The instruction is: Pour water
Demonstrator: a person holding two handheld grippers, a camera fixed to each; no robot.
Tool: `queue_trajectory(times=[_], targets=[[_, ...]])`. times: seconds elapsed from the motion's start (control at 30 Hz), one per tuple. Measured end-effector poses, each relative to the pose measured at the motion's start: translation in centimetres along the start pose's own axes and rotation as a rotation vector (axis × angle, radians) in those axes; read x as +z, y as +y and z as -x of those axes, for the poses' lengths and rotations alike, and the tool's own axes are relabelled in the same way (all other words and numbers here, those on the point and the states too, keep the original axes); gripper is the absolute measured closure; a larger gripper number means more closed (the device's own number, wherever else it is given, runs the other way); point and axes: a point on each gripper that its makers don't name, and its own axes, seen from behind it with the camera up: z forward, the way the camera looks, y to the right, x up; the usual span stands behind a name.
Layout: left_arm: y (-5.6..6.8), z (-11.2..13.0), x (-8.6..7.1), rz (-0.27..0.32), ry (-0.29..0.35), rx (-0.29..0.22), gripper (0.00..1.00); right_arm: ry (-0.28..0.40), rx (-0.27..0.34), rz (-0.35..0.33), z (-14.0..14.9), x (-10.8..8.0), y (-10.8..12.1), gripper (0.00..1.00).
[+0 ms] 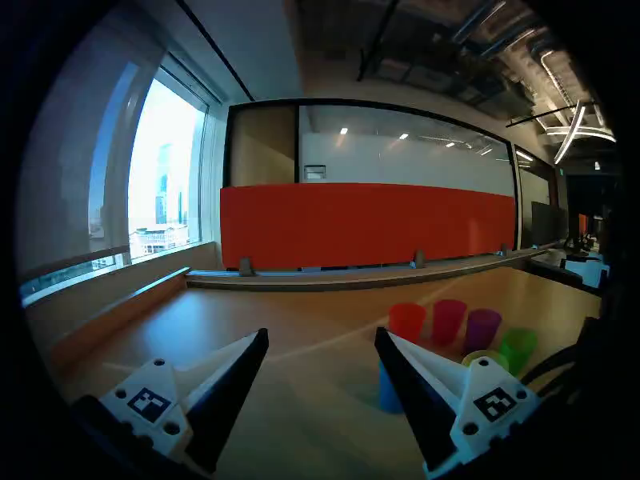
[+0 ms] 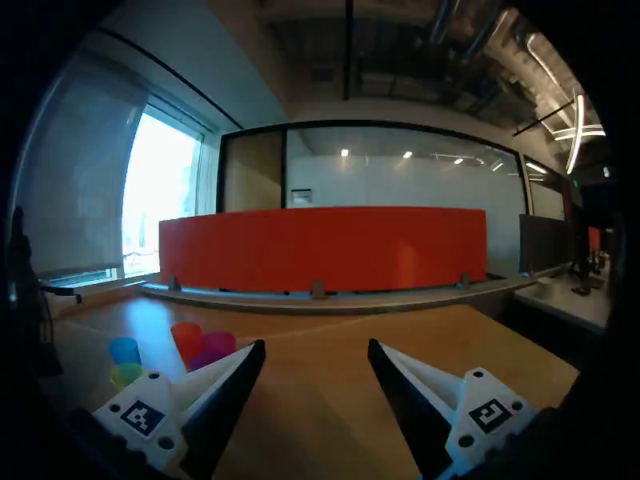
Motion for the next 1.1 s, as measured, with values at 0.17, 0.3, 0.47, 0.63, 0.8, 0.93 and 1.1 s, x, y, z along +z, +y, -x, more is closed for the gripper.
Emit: queue_trajectory(times=[0.17, 0.3, 0.47, 0.63, 0.8, 0.93, 1.1], targets=[[0.3, -0.6, -0.1, -0.016, 0.027, 0.012, 0.01, 0.009, 0.008, -0.002, -0.5, 0.1, -0.4, 0.01], [0.5, -1.0, -0.1, -0.039, 0.054, 0.033, 0.01, 0.009, 0.019, 0.002, -0.9, 0.2, -0.5, 0.01], [0.4, -0.9, -0.1, -0.058, 0.076, 0.049, 0.01, 0.007, 0.019, 0.012, -1.4, -0.1, 0.0, 0.01], [0.0, -0.6, 0.1, -0.071, 0.088, 0.053, 0.01, -0.003, -0.002, 0.040, -1.6, -0.5, 0.9, 0.01], [-0.2, -0.4, 0.3, -0.074, 0.108, 0.037, 0.01, -0.009, -0.019, 0.060, -1.6, -0.7, 1.3, 0.01], [-0.2, -0.1, 0.5, -0.066, 0.121, 0.023, 0.01, -0.014, -0.020, 0.050, -1.6, -0.7, 0.5, 0.01], [-0.7, 0.4, 0.6, -0.072, 0.131, 0.009, 0.01, -0.016, -0.022, 0.045, -1.6, -0.4, 0.1, 0.01]])
